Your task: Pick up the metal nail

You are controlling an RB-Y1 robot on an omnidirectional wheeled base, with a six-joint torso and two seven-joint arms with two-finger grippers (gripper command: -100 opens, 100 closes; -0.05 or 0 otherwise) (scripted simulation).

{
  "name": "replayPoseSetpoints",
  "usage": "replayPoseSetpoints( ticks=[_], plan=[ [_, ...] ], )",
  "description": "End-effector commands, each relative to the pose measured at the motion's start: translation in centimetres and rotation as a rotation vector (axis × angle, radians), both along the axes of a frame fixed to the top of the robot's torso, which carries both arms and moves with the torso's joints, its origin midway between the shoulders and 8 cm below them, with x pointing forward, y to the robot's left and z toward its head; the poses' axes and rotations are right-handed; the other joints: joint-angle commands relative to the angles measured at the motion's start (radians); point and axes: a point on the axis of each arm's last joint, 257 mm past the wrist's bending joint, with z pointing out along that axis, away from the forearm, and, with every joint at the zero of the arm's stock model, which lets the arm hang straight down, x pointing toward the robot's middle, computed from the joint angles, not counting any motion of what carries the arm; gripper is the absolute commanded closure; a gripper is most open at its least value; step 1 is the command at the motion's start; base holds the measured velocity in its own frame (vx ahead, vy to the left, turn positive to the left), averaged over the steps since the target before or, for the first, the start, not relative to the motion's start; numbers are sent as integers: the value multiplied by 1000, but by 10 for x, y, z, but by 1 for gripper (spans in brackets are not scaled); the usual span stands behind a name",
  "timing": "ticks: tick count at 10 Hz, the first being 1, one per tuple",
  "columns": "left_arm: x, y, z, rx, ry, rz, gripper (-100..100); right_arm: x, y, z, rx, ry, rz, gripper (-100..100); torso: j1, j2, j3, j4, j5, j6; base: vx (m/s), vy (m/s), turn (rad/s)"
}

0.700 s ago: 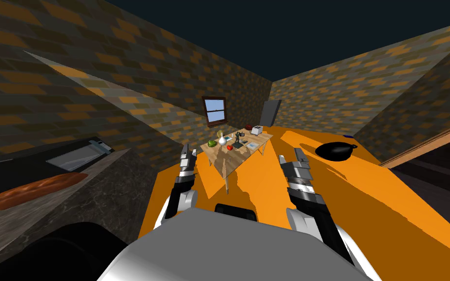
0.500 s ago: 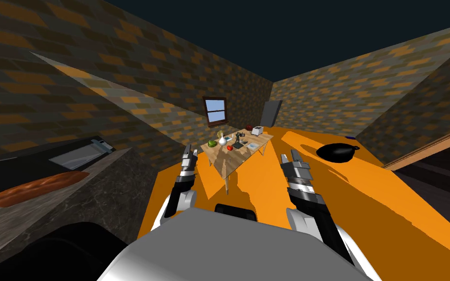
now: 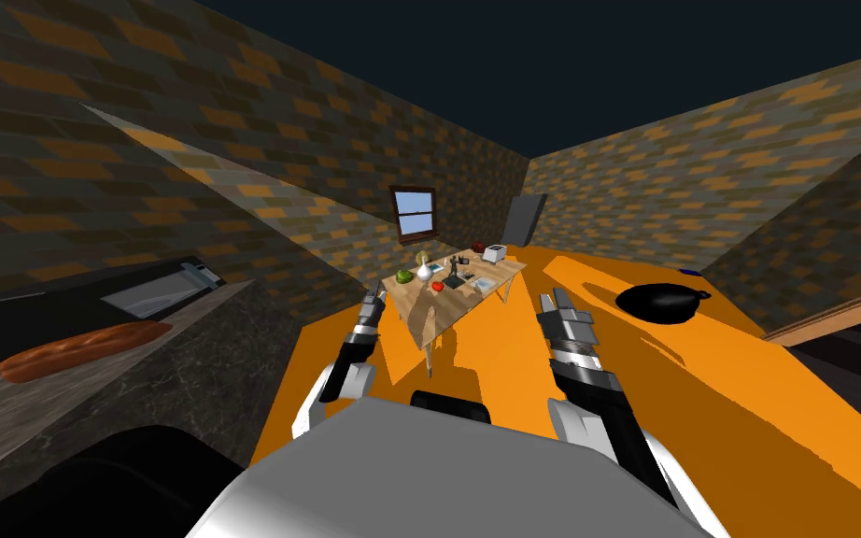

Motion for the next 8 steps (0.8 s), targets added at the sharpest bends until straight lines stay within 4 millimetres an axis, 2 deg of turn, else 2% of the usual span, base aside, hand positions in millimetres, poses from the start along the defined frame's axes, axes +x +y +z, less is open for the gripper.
replayPoseSetpoints(
  ticks=[1, 2, 3, 4, 5, 7, 8],
  plan=[
    [12, 0, -23, 21, 69, -7, -100, 0, 0, 0, 0, 0, 0, 0, 0, 0, 0, 0, 0, 0, 112, -179, 90],
    [19, 0, -36, 32, 106, -10, -100, 0, 0, 0, 0, 0, 0, 0, -1, 0, 0, 0, 0, 0, 110, -188, 108],
    [19, 0, -37, 32, 112, -9, -100, 0, 0, 0, 0, 0, 0, 0, -1, 0, 0, 0, 0, 0, 88, -142, 39],
    [26, 1, -52, 40, 155, -8, -100, 0, 0, 0, 0, 0, 0, 0, 1, 1, 1, 0, 0, 0, 105, -115, 64],
    [26, 1, -52, 40, 156, -8, -100, 0, 0, 0, 0, 0, 0, 0, 3, 1, 0, 0, 1, 0, 70, -84, 40],
    [38, 4, -83, 54, 245, -2, -100, 0, 0, 0, 0, 0, 0, 0, 6, 3, 2, 1, 1, 0, 81, -130, 91],
    [38, 5, -84, 53, 249, -1, -100, 0, 0, 0, 0, 0, 0, 0, 1, 1, 1, 0, 0, 0, 88, -147, 43]
  ],
)
